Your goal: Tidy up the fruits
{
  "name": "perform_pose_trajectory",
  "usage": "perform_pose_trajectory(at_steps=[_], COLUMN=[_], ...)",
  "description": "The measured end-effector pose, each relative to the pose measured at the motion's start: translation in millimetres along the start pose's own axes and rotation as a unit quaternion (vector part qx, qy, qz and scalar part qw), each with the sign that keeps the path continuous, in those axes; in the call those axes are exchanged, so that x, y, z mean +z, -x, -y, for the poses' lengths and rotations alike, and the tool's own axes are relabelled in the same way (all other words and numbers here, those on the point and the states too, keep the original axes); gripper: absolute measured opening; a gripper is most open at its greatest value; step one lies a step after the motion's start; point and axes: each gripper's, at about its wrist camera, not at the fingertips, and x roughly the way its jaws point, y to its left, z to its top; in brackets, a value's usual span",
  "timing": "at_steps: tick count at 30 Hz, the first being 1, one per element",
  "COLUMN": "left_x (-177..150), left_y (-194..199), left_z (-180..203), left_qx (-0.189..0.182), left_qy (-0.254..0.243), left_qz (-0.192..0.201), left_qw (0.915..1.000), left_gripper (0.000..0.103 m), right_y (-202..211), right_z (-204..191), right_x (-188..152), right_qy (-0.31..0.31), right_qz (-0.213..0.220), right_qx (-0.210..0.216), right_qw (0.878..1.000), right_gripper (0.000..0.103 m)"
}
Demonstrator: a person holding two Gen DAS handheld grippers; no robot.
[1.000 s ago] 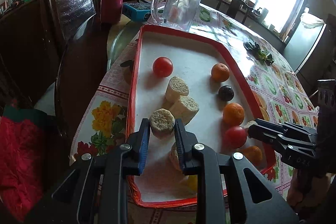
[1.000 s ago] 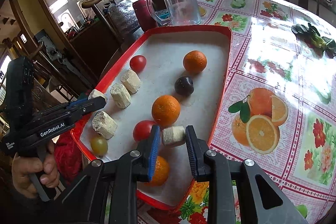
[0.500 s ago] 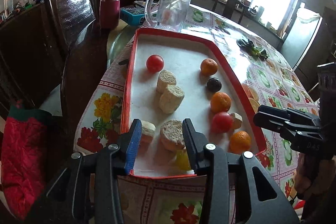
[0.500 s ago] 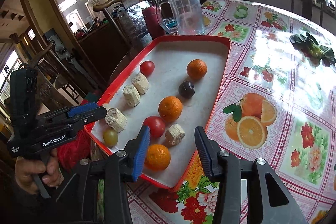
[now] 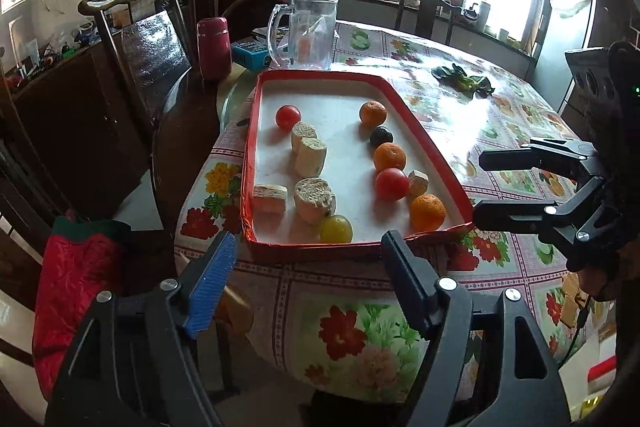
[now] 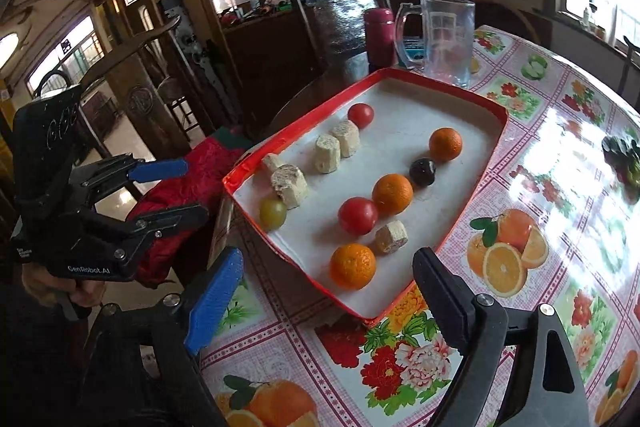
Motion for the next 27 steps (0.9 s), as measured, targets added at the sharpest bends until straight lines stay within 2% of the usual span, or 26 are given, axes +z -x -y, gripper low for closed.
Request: perform_pose_trajectory(at_steps=[6,10,16,27], left_x=[-6,-12,-15,-15], left_y=[9,14,18,25], left_z=[7,15,24,35], left_qx=[0.02,0.028,0.022,0.044], left_qy=[-0.016,-0.032,-0.048,-0.064], left_qz=[0.003,0.005,0.001,0.014], left_qw=[0.9997,0.9991,0.9986,0.9969], left_gripper=[0.076,0.08,0.08,0.081], right_y=[-1,1,10,11], right_z=[-4,-7,-12,-18], right_x=[-4,-9,-15,-16], right_qy=[0.049,0.082,0.112,0.143], right_qz=[-0.017,-0.025,-0.015,-0.002], right_qx=[0.011,0.004,0.001,0.001], right_qw=[0.999,0.996,0.994,0.99], right_gripper=[0.089,0.089,0.089,0.089])
